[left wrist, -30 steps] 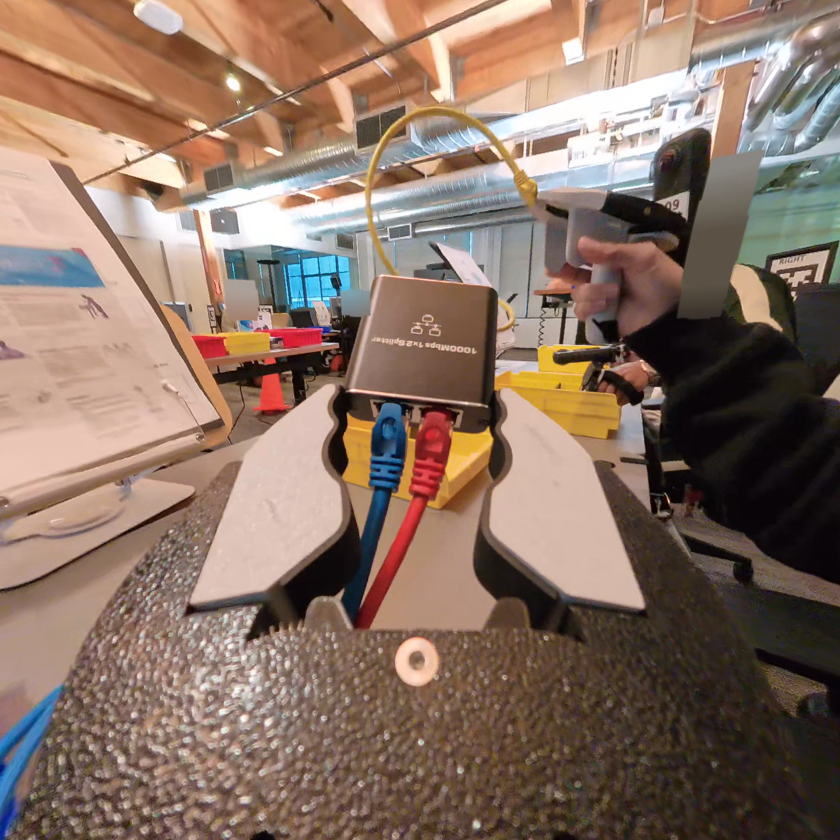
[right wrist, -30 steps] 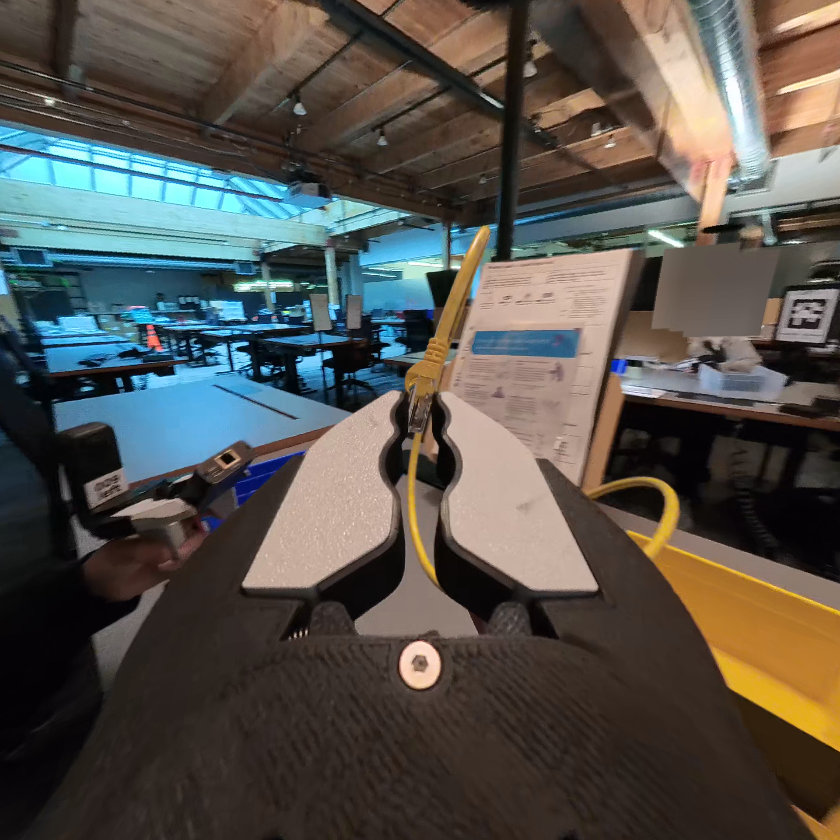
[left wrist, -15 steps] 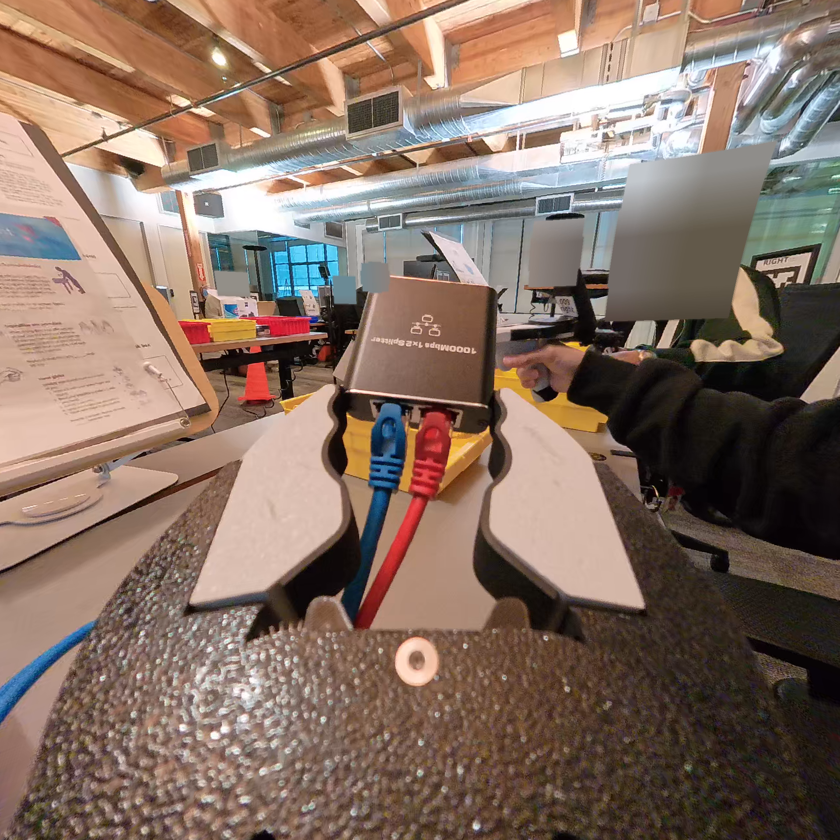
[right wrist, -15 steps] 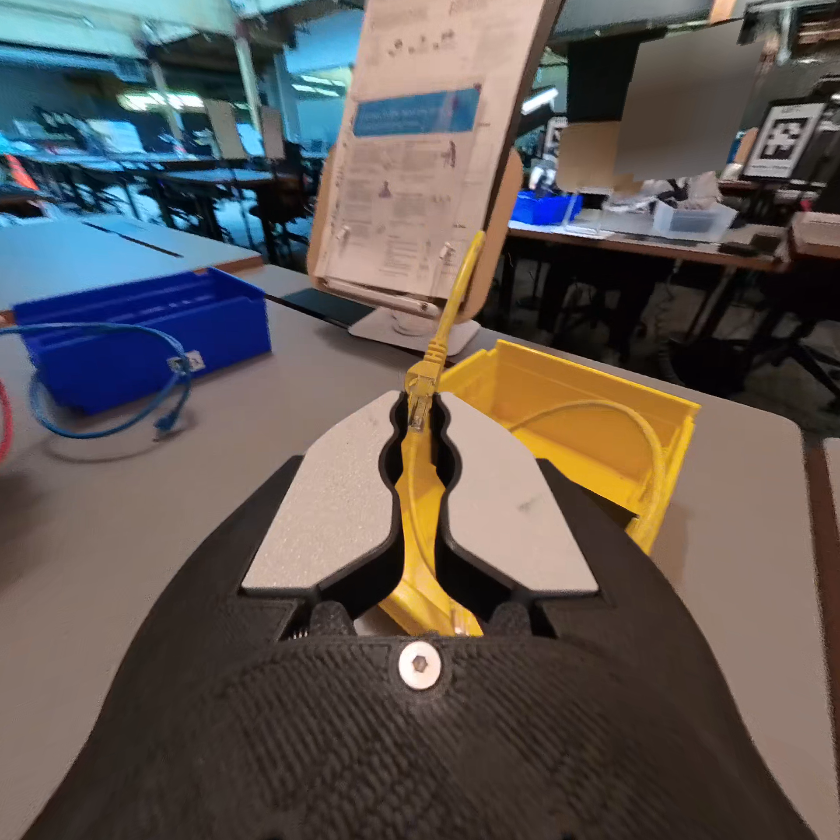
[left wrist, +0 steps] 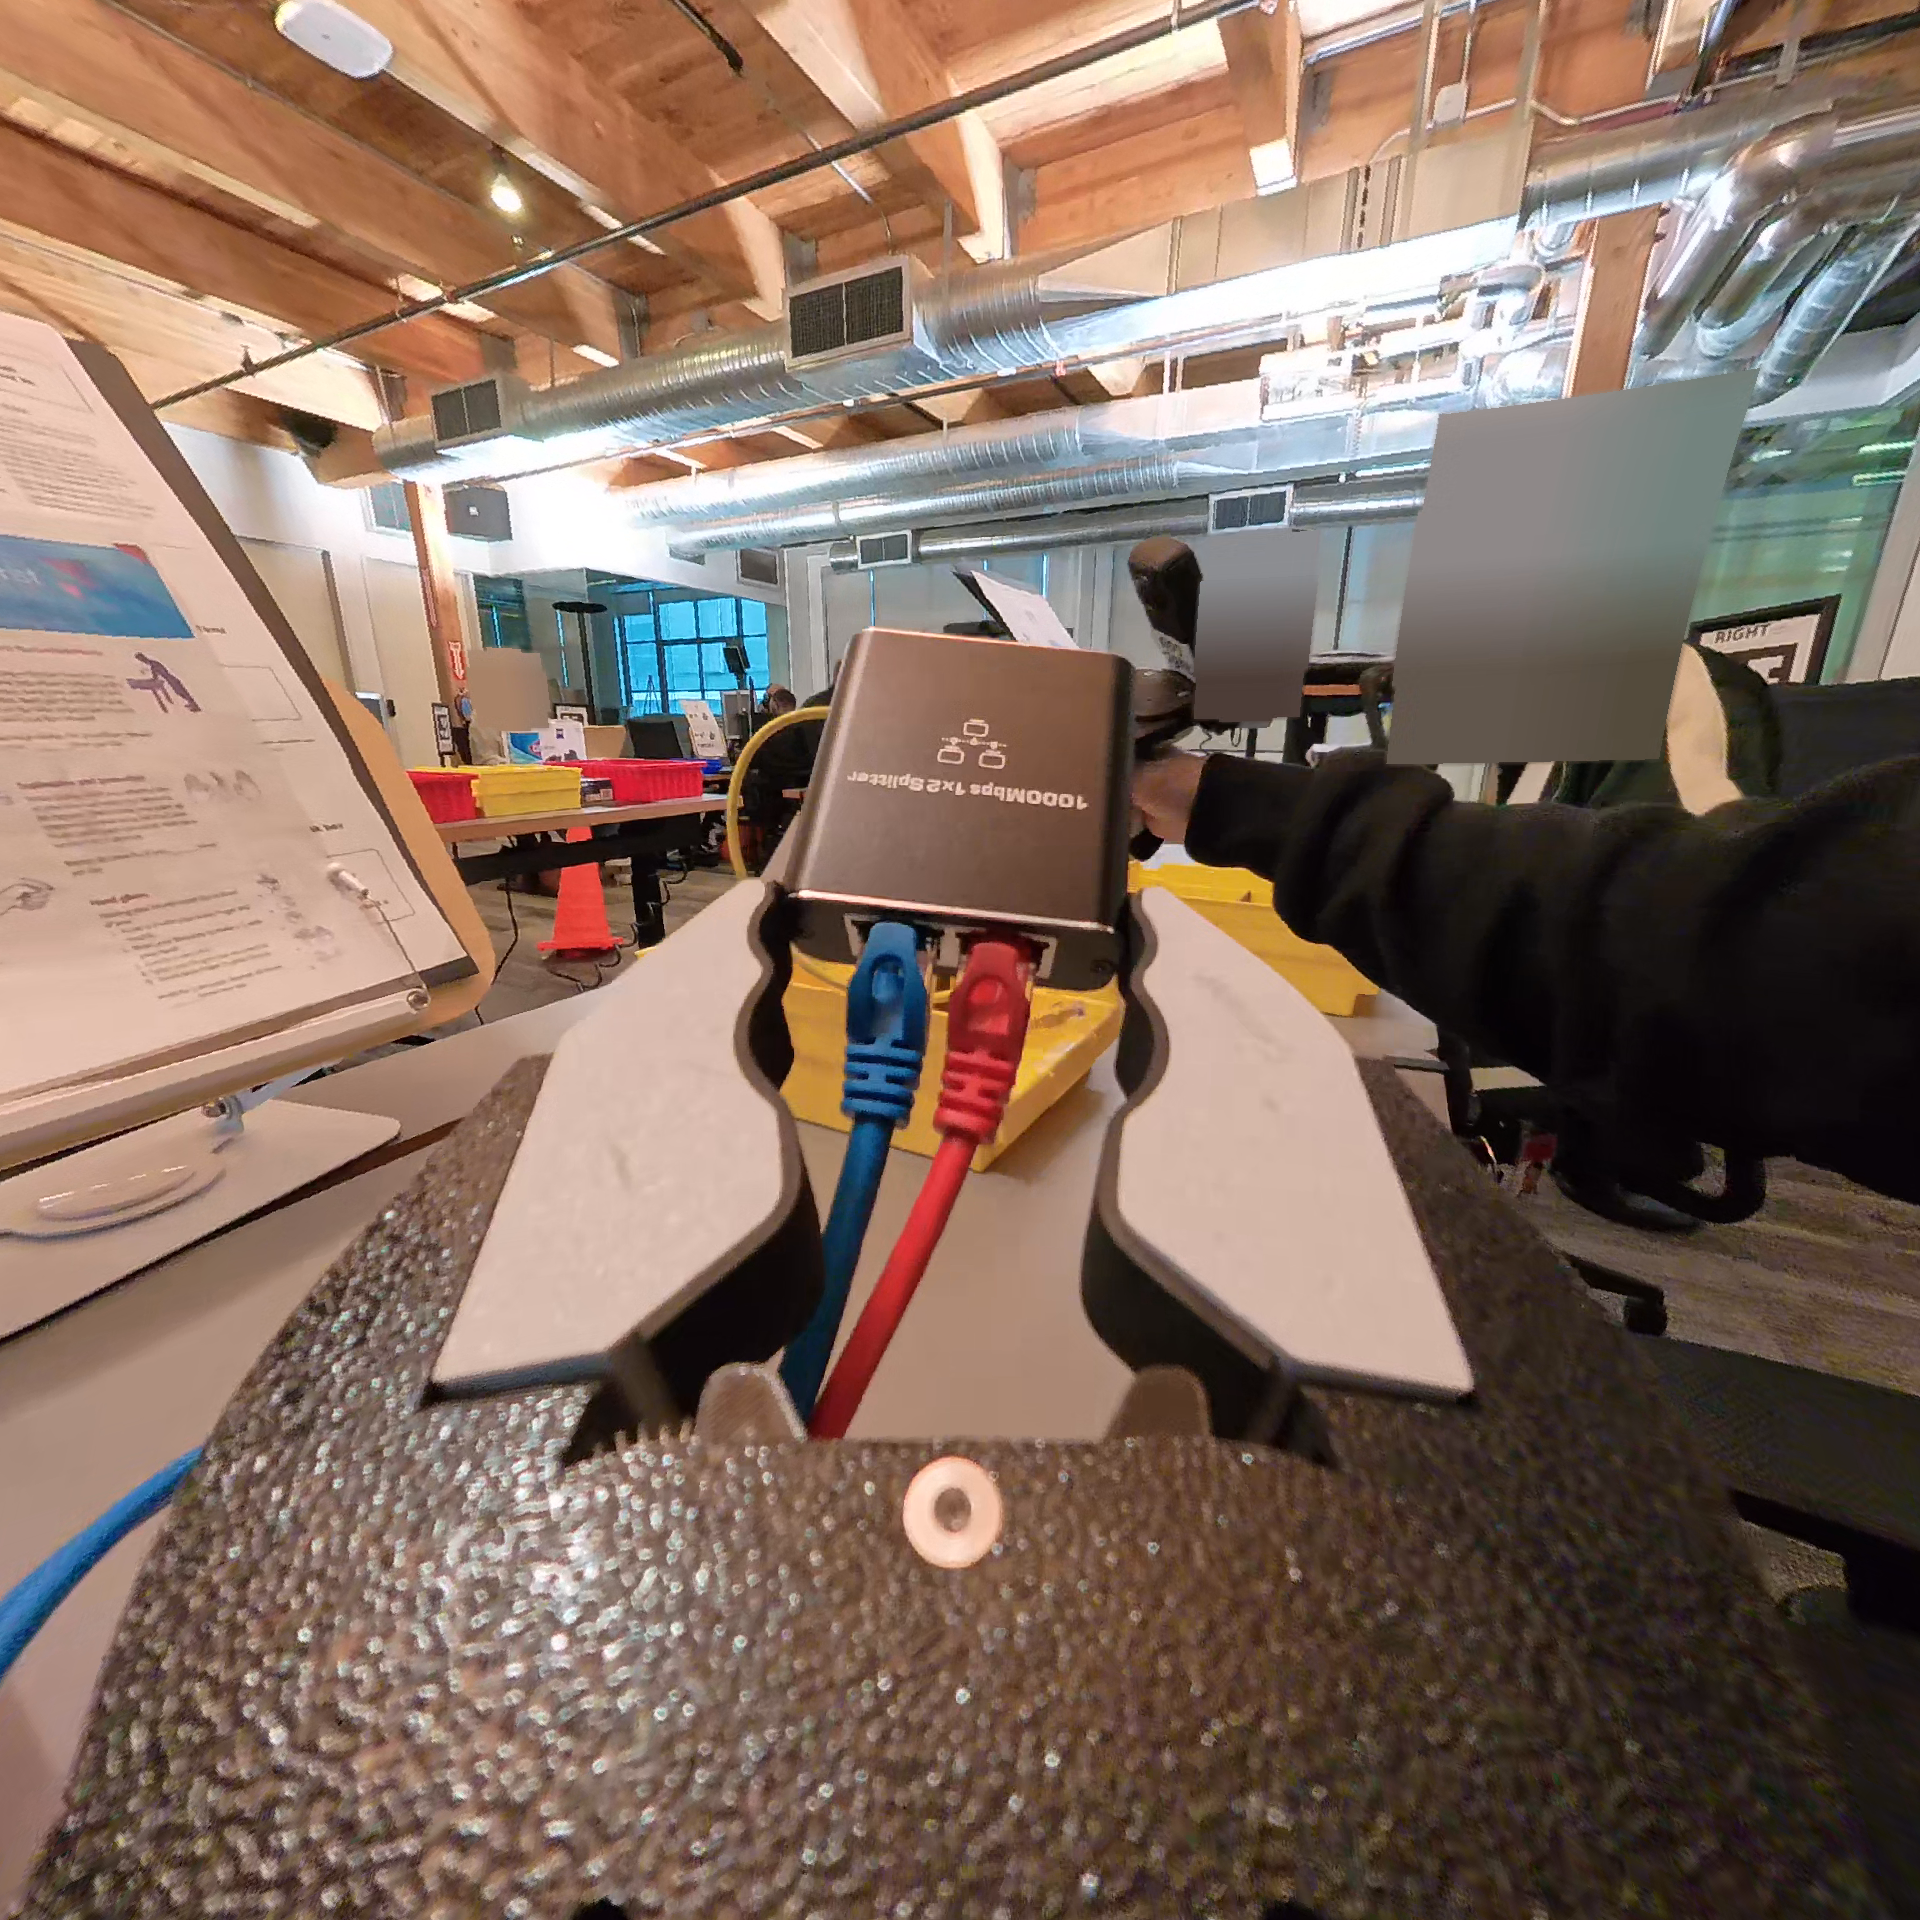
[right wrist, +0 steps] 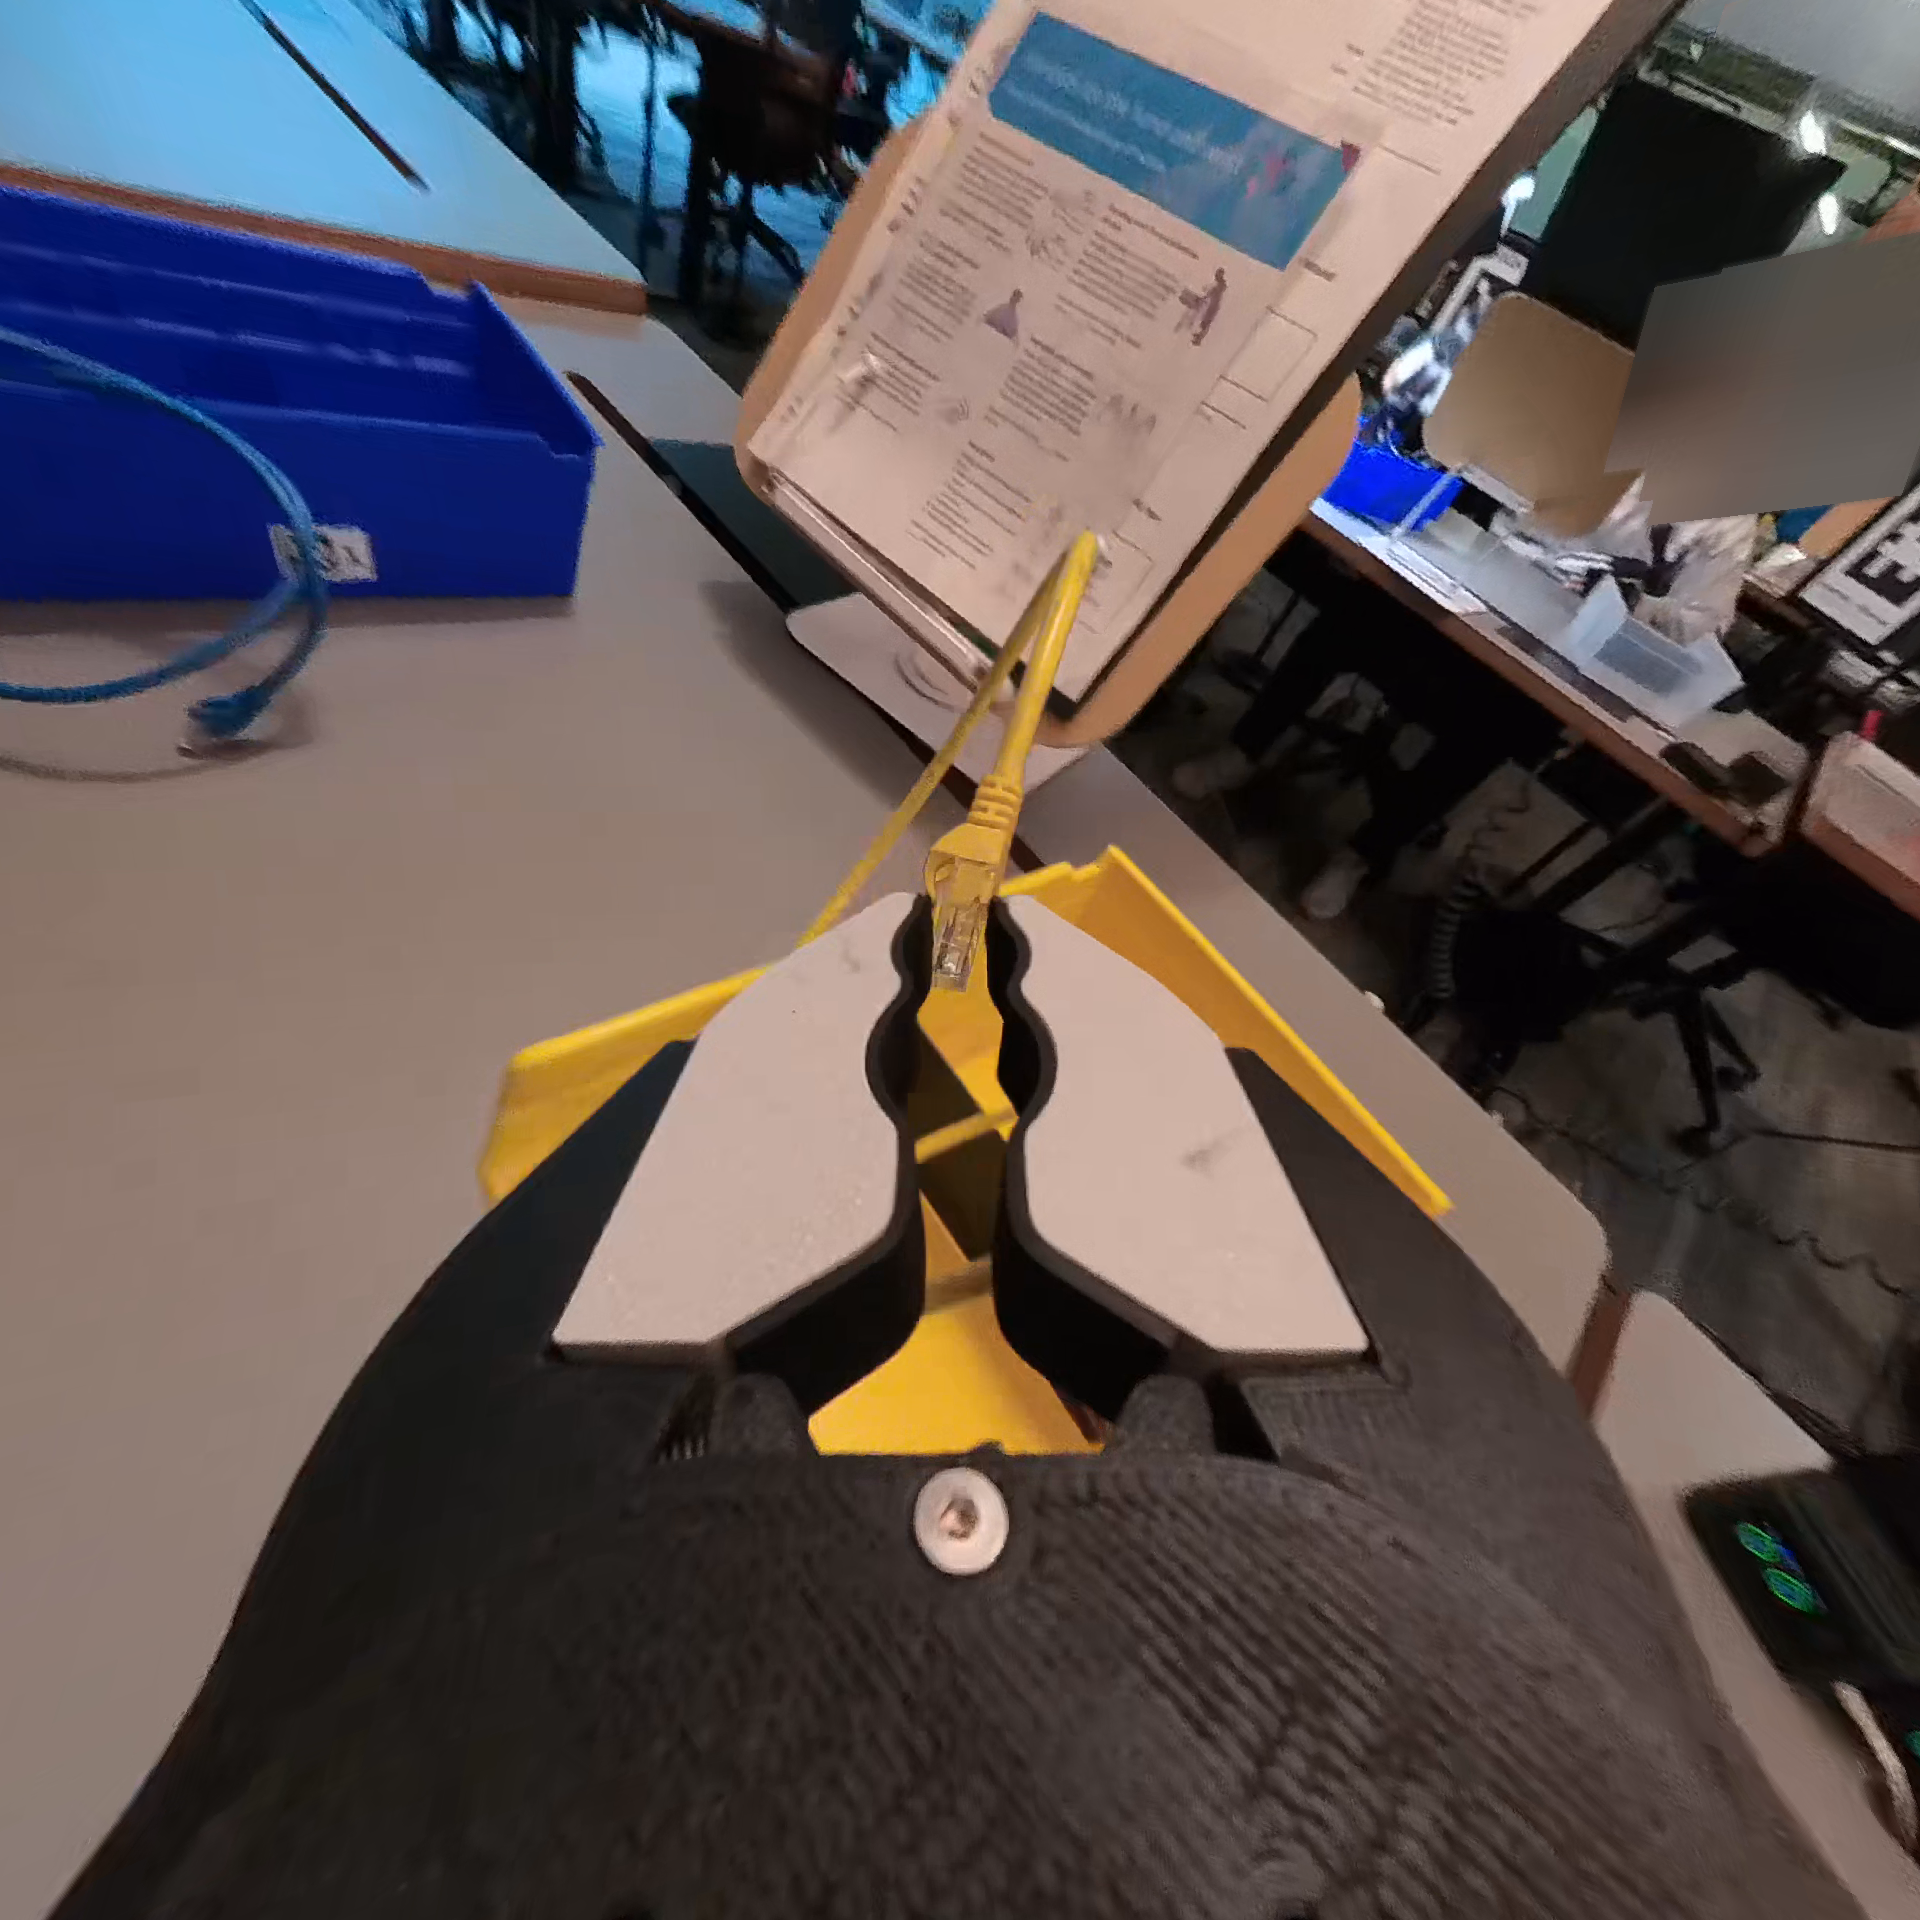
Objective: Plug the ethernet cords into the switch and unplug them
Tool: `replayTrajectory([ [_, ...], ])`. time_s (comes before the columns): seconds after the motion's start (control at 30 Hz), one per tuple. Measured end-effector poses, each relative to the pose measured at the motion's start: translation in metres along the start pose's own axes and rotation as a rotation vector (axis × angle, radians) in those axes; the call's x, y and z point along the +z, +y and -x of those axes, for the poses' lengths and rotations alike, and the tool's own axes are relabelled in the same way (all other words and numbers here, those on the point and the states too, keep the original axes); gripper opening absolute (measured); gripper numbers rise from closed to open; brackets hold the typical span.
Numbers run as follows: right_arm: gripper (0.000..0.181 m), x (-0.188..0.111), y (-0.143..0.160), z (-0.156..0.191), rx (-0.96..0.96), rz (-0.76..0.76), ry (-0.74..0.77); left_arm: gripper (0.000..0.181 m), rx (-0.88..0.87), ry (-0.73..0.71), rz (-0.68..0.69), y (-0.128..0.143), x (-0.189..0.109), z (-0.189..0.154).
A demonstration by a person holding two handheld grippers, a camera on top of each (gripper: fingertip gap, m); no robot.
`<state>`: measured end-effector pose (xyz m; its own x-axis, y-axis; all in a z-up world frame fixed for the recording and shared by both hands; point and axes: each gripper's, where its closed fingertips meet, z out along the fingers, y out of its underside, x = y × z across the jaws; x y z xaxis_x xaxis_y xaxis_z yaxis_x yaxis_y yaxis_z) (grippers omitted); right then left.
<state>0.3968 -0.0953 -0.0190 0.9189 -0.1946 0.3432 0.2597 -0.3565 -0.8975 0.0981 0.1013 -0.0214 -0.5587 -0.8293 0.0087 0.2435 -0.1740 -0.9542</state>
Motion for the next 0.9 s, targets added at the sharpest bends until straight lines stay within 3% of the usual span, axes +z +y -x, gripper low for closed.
replayTrajectory([
  [0.1,0.010,0.002,0.010,-0.012,-0.093,0.123,0.043,0.060,-0.005,-0.001,-0.002,-0.001,-0.001,0.001],
  [0.27,0.010,-0.008,0.044,-0.031,-0.299,0.467,0.098,0.060,-0.016,-0.001,-0.003,0.000,-0.001,0.003],
  [0.47,0.010,-0.024,0.052,-0.062,-0.353,0.574,0.298,0.060,-0.019,0.004,0.000,0.001,0.000,0.002],
  [0.7,0.010,-0.013,0.104,-0.036,-0.238,0.636,0.188,0.060,-0.021,0.009,0.001,0.000,0.000,0.000],
  [0.9,0.010,-0.001,0.154,-0.003,0.102,0.694,0.108,0.060,-0.024,0.013,0.006,0.002,0.001,-0.001],
])
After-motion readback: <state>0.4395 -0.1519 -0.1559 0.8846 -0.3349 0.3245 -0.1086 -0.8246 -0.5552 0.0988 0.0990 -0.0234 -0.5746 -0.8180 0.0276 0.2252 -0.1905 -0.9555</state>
